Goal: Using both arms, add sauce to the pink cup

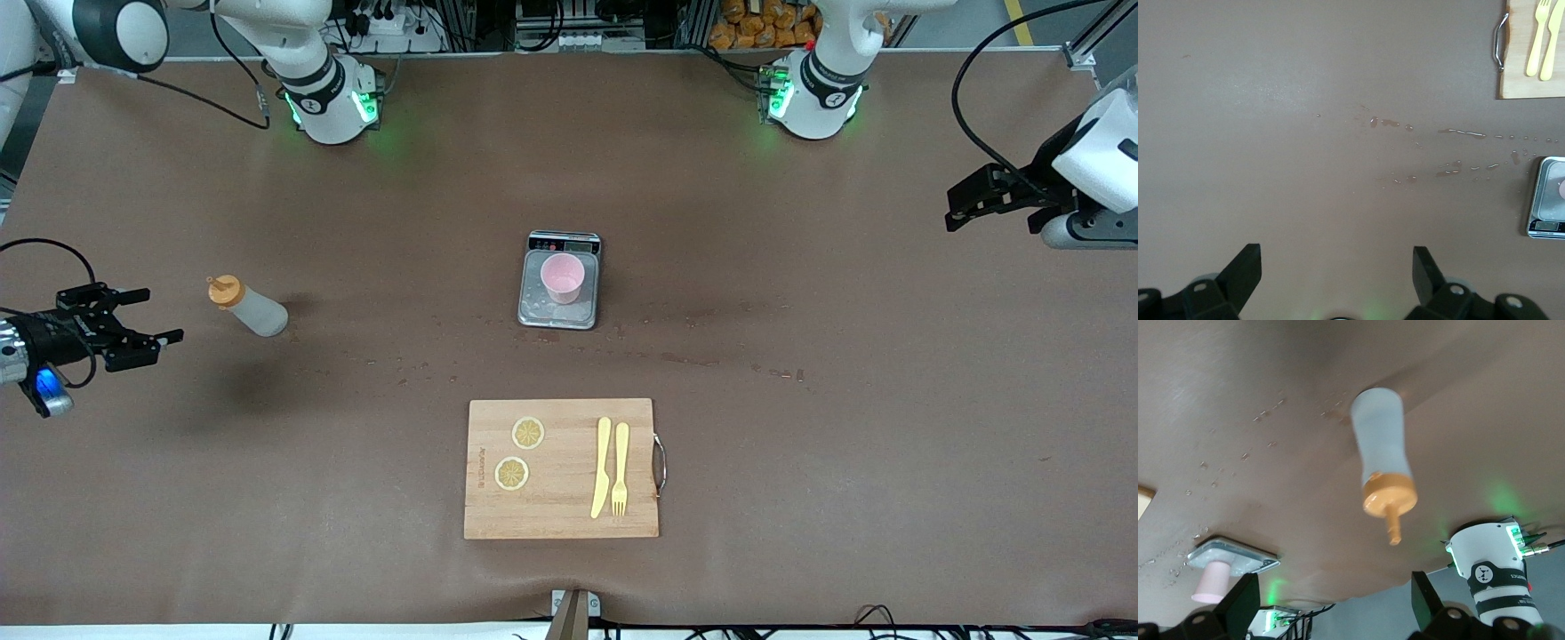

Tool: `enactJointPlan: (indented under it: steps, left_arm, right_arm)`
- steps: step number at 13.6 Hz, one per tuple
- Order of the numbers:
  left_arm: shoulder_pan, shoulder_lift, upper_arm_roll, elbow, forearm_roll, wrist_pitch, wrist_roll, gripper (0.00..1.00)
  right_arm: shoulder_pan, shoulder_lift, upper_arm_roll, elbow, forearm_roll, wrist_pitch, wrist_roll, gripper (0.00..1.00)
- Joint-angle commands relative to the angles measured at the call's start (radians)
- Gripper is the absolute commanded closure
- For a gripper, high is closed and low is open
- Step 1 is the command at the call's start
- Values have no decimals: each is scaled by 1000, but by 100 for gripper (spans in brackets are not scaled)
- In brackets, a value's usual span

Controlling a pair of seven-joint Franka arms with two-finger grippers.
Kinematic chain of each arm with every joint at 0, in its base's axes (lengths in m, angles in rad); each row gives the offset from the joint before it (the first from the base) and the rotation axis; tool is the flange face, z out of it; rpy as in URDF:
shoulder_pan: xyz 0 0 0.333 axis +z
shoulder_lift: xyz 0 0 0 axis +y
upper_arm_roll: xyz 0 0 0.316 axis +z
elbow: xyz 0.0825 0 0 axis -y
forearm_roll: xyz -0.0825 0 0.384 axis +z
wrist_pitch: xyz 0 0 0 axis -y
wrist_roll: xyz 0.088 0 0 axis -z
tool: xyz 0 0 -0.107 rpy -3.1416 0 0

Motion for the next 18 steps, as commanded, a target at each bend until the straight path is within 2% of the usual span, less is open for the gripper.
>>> enactJointPlan:
  steps: [1,5,8,10,16,18]
  left_arm:
    - [5,5,-7,17,7,-9,0,0]
    - [-2,3,-10,18,5,-7,-15,0]
    - [-1,-6,-21,20,4,-9,-17,0]
    - [8,-11,-20,20,4,-9,-9,0]
    - [9,-12,-18,20,-9,-10,-12,0]
    - [2,-15,-21,18,-9,-13,-17,0]
  right_arm:
    - [69,-89,5,-25,-48,-3,-25,0]
    - [144,-169,3,-65,-53,7,-20,0]
    - [213,-298,3,-209,-100,95,-20,0]
    - [259,-411,5,-332,-172,183,-48,0]
    - [321,-689,8,-570,-316,369,-266,0]
    - [309,-709,2,-579,-346,402,-386,0]
